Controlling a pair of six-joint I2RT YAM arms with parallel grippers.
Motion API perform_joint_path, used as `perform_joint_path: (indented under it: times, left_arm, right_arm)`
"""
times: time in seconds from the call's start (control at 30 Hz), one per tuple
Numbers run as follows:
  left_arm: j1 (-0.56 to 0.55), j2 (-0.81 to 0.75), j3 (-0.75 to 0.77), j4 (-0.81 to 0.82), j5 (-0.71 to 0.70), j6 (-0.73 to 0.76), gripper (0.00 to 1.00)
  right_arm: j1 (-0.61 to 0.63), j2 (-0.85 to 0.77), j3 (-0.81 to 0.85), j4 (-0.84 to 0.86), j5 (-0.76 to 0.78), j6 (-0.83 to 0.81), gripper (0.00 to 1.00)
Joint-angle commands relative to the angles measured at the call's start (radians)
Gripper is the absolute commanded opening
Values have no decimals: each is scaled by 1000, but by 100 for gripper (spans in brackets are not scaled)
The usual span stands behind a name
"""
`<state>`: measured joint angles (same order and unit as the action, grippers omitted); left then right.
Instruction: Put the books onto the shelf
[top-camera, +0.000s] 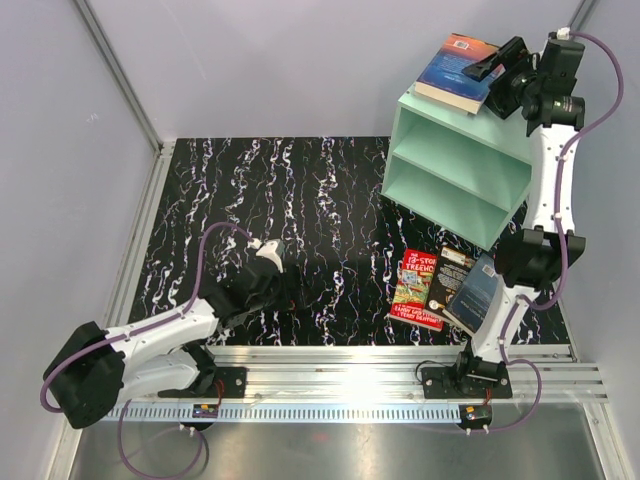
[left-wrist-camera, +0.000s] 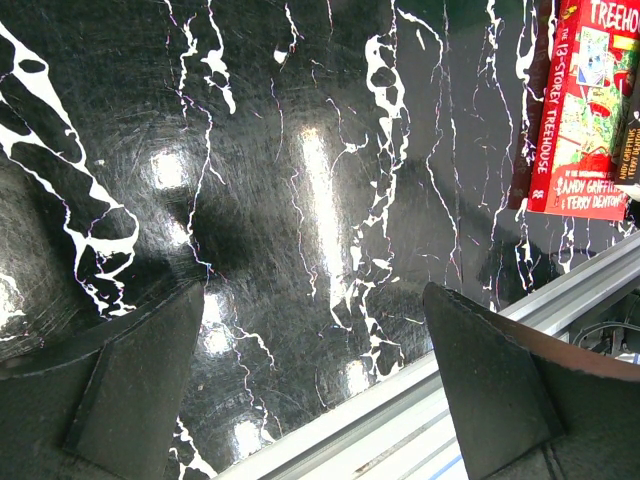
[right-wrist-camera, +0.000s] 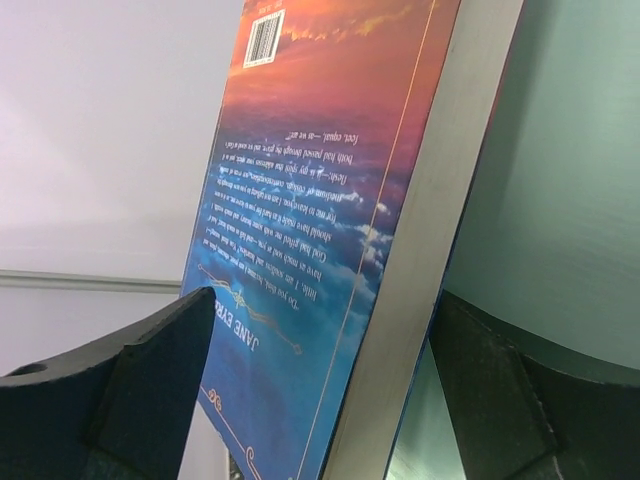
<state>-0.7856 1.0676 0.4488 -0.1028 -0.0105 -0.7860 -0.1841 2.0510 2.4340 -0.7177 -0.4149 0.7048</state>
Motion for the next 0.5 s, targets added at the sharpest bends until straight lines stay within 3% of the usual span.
perform_joint_path:
  times: [0.0, 0.17, 0.4, 0.47]
  left_arm:
    - [-1, -21, 14, 48, 6, 8, 93]
    - [-1, -29, 16, 37, 6, 10, 93]
    - [-1, 0, 48, 43, 37, 19, 94]
    - [-3, 20, 68, 61, 47, 24, 94]
  right_arm:
    - [-21, -69, -100, -124, 116, -82, 94]
    - [-97, -277, -359, -83, 185, -111, 99]
    - [-135, -510, -533, -195, 307, -205, 100]
    - [-135, -656, -692, -181, 321, -220, 100]
